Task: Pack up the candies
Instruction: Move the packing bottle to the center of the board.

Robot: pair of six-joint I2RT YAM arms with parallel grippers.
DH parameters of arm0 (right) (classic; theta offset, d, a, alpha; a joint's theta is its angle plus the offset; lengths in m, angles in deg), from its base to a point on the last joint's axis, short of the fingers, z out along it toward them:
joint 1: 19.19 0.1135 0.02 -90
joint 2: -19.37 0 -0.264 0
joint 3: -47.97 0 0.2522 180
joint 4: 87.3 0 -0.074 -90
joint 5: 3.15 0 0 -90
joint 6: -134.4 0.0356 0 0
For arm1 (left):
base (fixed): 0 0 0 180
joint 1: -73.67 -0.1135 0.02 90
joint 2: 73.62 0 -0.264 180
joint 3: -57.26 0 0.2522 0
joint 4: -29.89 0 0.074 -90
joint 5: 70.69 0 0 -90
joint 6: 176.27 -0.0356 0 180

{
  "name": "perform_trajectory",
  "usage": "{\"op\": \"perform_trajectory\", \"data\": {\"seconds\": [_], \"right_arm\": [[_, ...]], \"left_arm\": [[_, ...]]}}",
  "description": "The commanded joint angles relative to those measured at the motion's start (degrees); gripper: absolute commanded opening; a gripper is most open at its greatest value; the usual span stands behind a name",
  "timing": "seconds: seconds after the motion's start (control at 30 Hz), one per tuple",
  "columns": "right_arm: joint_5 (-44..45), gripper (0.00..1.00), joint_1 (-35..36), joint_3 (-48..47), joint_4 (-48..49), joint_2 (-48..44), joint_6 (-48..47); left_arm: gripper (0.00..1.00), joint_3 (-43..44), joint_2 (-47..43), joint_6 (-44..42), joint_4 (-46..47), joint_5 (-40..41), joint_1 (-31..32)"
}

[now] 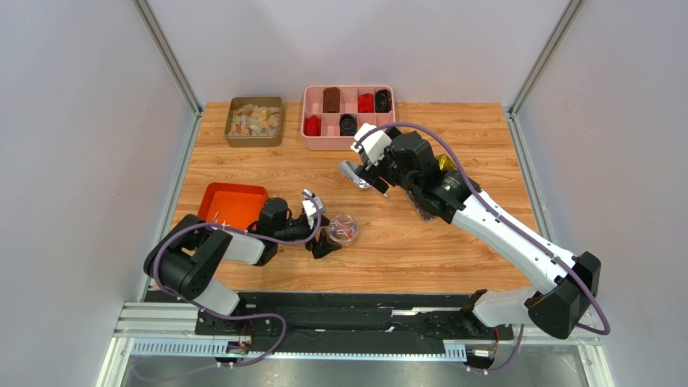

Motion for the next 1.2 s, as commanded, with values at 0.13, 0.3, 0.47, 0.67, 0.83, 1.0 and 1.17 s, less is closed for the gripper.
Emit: {"op": "perform_trajectory", "data": {"seconds": [0.13, 0.3, 0.47, 0.67, 0.83, 1.0, 1.17], "right_arm": [[0.19, 0.44, -0.11, -2.16, -0.14, 0.70, -0.36], [-2.18, 0.44, -0.63, 0.91, -1.71, 0.70, -1.15], [-5.95, 0.43, -4.14, 2.32, -3.56, -0.10, -0.71], [-12.28, 0.43, -8.54, 4.95, -7.16, -2.82, 0.00], [-18.17, 0.43, -8.72, 7.77, -9.45, -2.56, -0.36], [-21.70, 0.43, -8.63, 7.68, -12.53, -0.10, -0.18], [-21.17, 0.43, -8.63, 7.60, -12.79, -0.27, -0.36]], "left_arm": [[0.99, 1.38, 5.08, -2.30, 8.38, 3.30, 4.38], [0.98, 3.23, 11.05, -3.88, 12.94, 5.23, 6.84], [0.93, 4.64, 15.63, -3.62, 20.22, 7.16, 9.99], [0.88, 7.18, 19.85, -4.24, 26.56, 9.19, 12.99], [0.88, 11.84, 24.86, -6.08, 29.90, 9.46, 17.20], [0.99, 13.25, 27.32, -6.34, 33.25, 10.77, 18.53], [0.99, 9.92, 25.66, -9.86, 35.36, 11.91, 18.53]]}}
